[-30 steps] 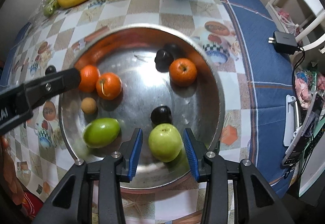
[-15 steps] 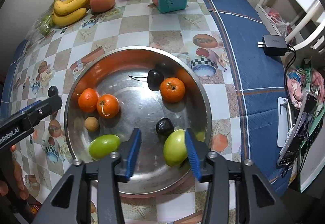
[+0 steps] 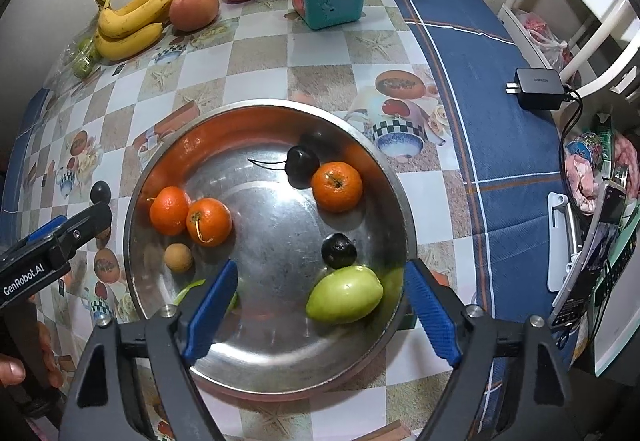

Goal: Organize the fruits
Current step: 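Move both tools back toward the dark plum and brown kiwi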

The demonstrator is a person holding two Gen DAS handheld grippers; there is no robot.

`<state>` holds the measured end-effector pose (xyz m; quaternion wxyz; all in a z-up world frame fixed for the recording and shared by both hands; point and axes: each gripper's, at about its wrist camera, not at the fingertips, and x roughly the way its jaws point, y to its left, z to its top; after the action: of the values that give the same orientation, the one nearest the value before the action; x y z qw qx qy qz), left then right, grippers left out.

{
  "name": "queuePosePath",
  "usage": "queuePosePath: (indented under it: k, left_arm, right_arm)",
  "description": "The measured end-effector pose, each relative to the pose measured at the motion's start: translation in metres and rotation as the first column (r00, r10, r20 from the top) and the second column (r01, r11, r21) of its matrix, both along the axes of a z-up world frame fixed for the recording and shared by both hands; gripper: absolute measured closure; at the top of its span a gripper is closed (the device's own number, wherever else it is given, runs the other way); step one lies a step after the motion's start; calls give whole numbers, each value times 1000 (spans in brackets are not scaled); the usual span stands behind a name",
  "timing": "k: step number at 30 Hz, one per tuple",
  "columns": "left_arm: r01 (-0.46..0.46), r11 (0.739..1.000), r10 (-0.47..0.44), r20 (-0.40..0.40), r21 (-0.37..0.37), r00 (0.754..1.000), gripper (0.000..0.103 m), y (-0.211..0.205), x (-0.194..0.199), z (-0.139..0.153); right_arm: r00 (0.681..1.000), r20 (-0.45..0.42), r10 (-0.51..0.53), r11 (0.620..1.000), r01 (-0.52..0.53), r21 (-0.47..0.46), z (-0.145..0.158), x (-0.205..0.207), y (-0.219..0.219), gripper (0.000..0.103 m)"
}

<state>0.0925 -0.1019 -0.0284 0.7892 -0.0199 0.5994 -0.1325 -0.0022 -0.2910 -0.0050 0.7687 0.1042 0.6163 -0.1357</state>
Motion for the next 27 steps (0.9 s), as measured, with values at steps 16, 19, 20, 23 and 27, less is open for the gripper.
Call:
queuePosePath:
  k: [16,19,20,23,27]
  left_arm:
    - [-33,996,25,94,84,995,0,38,17,14]
    - [-45,995,33,127,94,991,0,50,22,22]
    - [-48,994,35,136,97,990,0,54,23,25]
    - [-60,991,40,164,118,986,0,68,27,31]
    - [-96,987,69,198,131,978,0,90,32,39]
  right_arm:
    - [1000,24,8,1000,-8,0,6,12,18,8]
    - [999,25,22,1000,-22,-5,8,16,26,8]
    - [999,25,26,1000,-26,-1,8,17,30,8]
    - [999,30,39,999,-40,30,9,22,41,8]
    - [996,35,86,995,-88,48,9,32,63,8]
